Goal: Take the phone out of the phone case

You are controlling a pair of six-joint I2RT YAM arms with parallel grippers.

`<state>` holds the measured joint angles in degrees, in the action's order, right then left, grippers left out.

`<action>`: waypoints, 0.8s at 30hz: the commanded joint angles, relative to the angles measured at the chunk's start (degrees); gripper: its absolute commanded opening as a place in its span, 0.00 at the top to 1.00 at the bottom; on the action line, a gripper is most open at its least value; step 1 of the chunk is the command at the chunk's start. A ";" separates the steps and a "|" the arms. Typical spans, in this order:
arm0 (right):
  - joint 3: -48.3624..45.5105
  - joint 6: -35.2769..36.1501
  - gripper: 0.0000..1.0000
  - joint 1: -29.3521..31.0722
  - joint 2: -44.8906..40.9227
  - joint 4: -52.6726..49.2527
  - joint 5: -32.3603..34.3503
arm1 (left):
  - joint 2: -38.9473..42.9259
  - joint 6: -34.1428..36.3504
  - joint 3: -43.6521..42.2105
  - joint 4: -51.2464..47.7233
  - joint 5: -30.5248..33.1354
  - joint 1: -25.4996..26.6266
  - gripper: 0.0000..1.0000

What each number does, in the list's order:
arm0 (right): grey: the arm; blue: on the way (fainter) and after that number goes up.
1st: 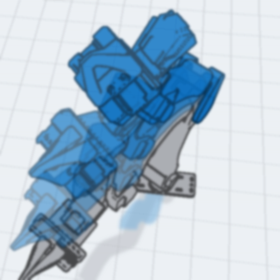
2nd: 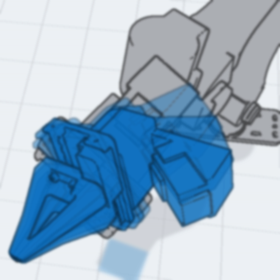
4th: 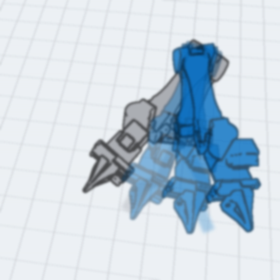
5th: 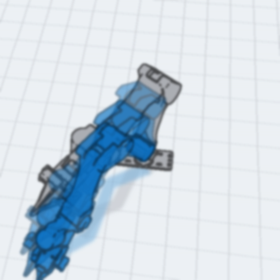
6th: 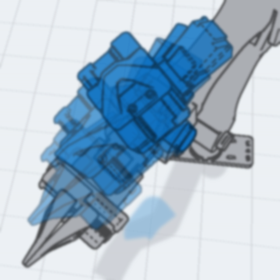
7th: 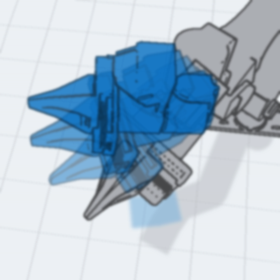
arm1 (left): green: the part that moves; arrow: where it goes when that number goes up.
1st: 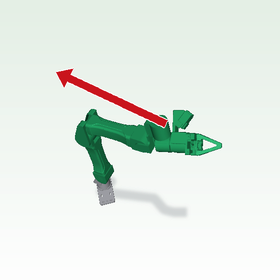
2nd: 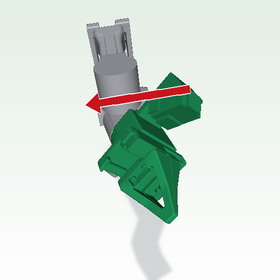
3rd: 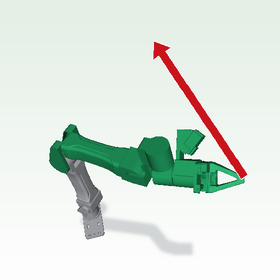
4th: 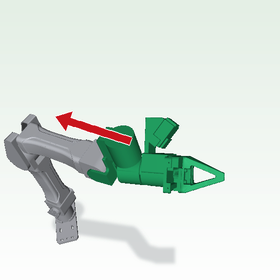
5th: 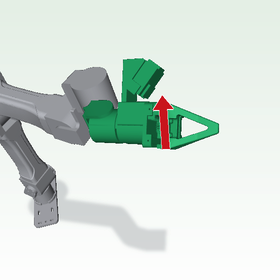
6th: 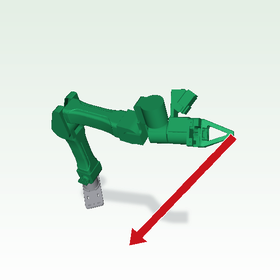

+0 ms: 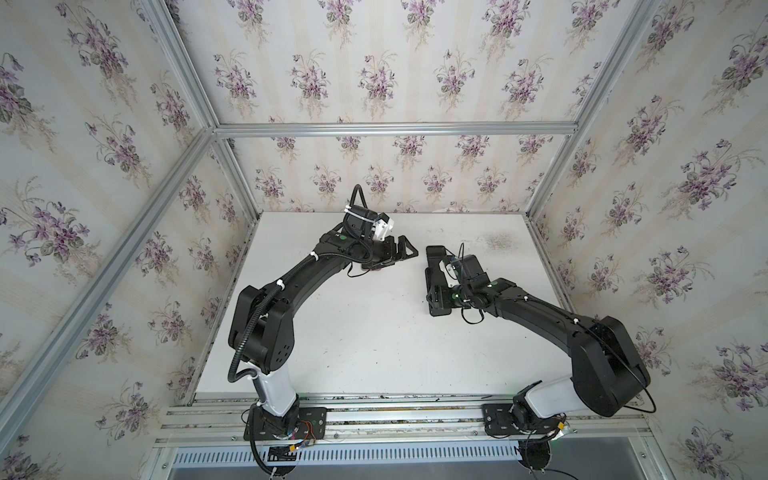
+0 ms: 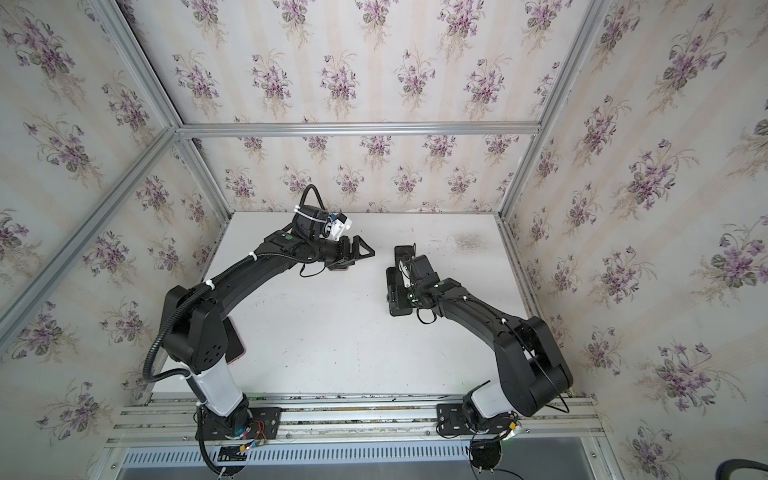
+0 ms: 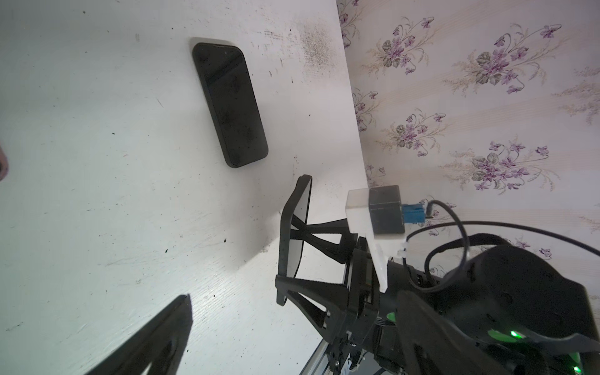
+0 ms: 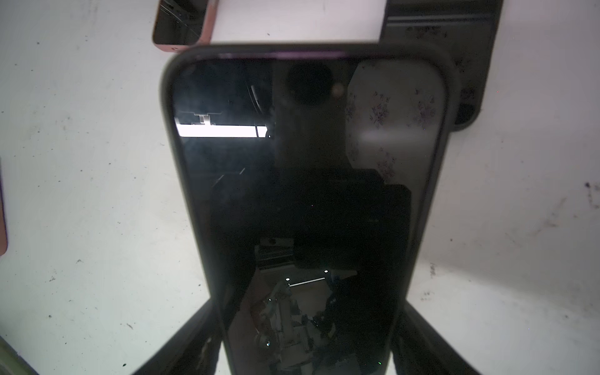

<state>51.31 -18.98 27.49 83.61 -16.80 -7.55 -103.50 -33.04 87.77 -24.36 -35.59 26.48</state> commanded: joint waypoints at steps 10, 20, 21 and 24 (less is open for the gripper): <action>3.81 3.46 0.53 4.90 -0.48 5.66 1.18 | -2.92 0.40 -0.68 1.28 -3.99 0.50 0.14; 5.38 4.33 0.54 6.01 0.52 5.11 1.57 | -4.65 1.10 -0.55 0.60 -5.22 0.76 0.37; 5.31 4.42 0.54 6.10 0.54 5.17 1.49 | -4.77 1.14 -0.66 0.54 -5.29 0.85 0.39; 5.30 4.52 0.54 6.30 0.55 5.17 1.39 | -5.12 1.34 -0.61 0.44 -5.60 0.94 0.50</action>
<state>55.48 -15.35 33.63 84.07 -13.89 -6.13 -108.42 -32.80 87.02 -24.03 -39.92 27.38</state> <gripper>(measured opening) 0.781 0.532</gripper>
